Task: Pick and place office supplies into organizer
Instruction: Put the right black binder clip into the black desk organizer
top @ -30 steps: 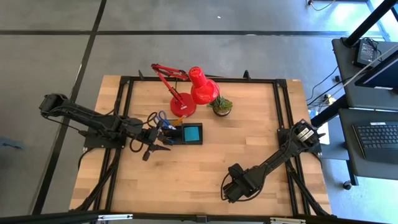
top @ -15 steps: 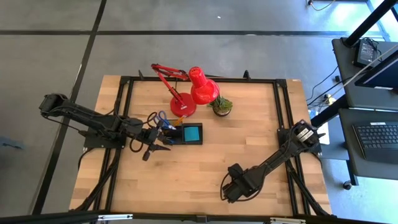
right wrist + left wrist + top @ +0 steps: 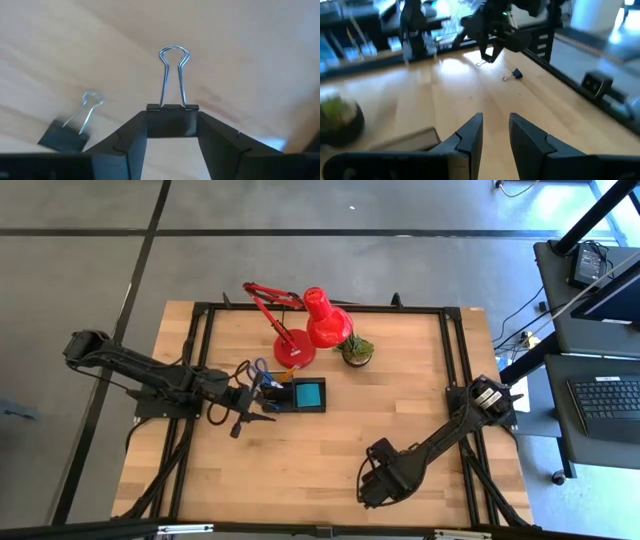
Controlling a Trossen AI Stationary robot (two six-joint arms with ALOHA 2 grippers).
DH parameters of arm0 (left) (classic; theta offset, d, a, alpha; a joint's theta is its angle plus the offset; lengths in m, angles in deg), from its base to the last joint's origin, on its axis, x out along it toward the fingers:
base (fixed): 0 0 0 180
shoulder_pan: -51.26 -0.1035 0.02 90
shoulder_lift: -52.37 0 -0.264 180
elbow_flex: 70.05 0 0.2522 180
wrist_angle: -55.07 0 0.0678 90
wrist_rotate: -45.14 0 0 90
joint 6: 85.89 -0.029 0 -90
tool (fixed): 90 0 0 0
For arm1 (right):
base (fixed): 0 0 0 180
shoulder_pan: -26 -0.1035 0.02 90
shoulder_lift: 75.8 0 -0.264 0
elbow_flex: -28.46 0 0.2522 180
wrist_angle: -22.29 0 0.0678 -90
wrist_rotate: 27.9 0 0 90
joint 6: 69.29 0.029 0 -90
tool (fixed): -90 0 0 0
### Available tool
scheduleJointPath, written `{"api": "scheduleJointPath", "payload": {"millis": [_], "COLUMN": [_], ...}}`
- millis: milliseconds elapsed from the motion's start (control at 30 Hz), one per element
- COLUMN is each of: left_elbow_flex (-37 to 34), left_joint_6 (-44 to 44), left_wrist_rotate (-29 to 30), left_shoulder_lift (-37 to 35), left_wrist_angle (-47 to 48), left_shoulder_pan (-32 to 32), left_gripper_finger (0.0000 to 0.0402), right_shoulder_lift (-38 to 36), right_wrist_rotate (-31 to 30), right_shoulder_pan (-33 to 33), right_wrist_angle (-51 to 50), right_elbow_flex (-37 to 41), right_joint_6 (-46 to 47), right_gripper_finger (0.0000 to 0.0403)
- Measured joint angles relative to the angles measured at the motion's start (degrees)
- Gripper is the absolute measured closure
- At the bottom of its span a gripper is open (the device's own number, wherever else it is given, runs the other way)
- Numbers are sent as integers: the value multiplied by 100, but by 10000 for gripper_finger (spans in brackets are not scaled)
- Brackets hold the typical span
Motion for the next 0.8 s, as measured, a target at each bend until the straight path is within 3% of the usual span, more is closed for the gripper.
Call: {"api": "scheduleJointPath", "payload": {"millis": [200,400,567,667,800], "left_elbow_flex": [-2,-2,-2,1,169], "left_joint_6": [-1942,-4068,-5419,-5904,-5566], "left_wrist_rotate": [9,40,704,726,725], "left_shoulder_lift": [624,1662,2269,2496,2694], "left_wrist_angle": [-616,-1645,-2914,-3385,-3372], "left_shoulder_pan": [231,627,930,989,991], "left_gripper_finger": [308,276,258,254,254], "right_shoulder_lift": [-9,-22,-24,-24,-24], "right_wrist_rotate": [-762,-1335,-1399,-1390,-1263], "right_shoulder_pan": [161,456,769,966,1203], "right_wrist_angle": [-25,109,889,1526,2003], "right_elbow_flex": [-627,-1372,-1666,-1672,-1672], "right_joint_6": [-620,-1671,-2836,-3592,-4238], "right_gripper_finger": [238,238,238,238,238]}}
